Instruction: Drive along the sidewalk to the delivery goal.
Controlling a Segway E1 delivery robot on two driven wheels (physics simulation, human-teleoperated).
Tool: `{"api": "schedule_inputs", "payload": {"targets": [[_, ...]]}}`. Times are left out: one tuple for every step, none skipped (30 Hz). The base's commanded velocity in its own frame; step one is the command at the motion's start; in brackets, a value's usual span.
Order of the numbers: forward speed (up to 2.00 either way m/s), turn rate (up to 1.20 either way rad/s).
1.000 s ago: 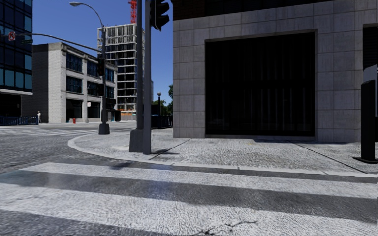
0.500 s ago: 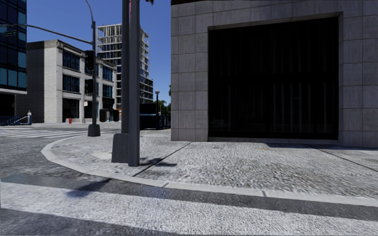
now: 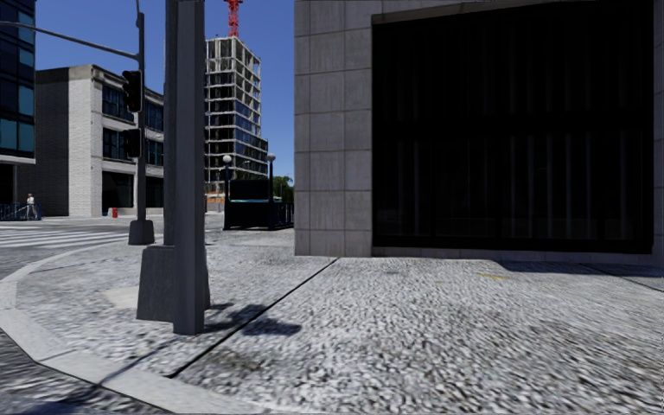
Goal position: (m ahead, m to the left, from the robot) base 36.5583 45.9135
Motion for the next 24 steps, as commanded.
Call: {"api": "schedule_inputs", "payload": {"targets": [[2.0, 0.0], [1.88, 0.0], [1.72, 0.0], [1.72, 0.0], [1.54, 0.0], [1.41, 0.0], [1.31, 0.0], [1.31, 0.0], [1.27, 0.0], [1.26, 0.0], [1.26, 0.0], [1.26, 0.0], [1.25, 0.0], [1.25, 0.0], [1.25, 0.0], [1.25, 0.0], [1.25, 0.0], [1.25, 0.08], [1.25, 0.08], [1.25, 0.11], [1.25, 0.14], [1.25, 0.18], [1.25, 0.18], [1.25, 0.24]]}}
